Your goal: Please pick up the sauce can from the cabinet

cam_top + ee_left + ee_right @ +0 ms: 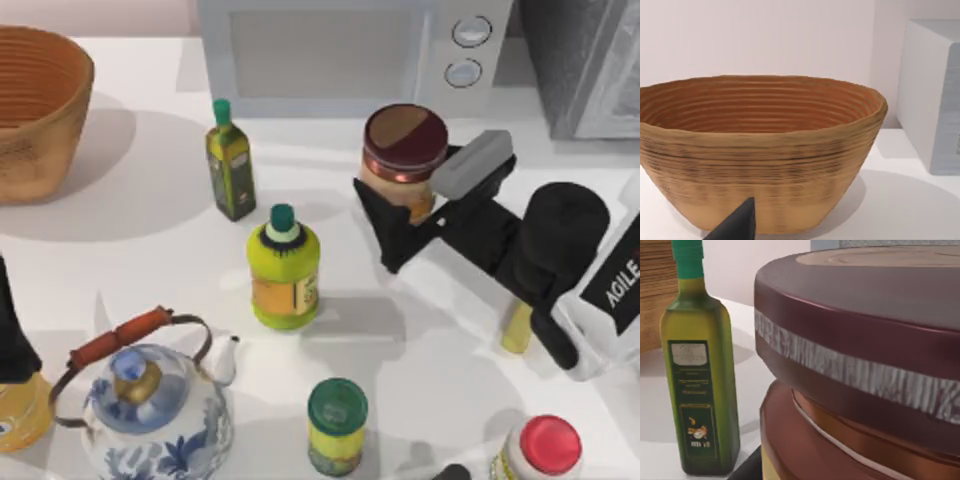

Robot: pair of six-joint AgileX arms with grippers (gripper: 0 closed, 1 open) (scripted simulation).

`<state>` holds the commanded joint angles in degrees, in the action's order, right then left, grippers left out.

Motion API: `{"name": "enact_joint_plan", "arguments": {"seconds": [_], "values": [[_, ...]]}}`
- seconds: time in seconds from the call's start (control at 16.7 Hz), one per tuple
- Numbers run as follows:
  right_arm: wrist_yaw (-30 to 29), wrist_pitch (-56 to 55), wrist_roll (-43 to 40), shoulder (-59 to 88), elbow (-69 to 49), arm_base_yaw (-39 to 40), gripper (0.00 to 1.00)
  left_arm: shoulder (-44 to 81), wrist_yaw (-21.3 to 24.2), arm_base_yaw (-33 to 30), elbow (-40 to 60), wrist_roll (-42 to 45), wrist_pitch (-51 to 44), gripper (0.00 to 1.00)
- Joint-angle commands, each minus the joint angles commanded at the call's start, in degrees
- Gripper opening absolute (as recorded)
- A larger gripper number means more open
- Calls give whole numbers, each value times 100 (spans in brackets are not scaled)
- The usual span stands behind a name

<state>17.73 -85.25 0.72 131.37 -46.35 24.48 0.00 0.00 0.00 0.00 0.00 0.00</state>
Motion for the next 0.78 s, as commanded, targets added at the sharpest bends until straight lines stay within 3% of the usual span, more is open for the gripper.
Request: {"name": "enact_joint_plan", "arguments": {"seconds": [0.18,0.78], "values": [[0,0,0,0,0,0,0,0,0,0,0,0,0,100],[0,0,0,0,0,0,75,0,0,0,0,0,0,100]]}}
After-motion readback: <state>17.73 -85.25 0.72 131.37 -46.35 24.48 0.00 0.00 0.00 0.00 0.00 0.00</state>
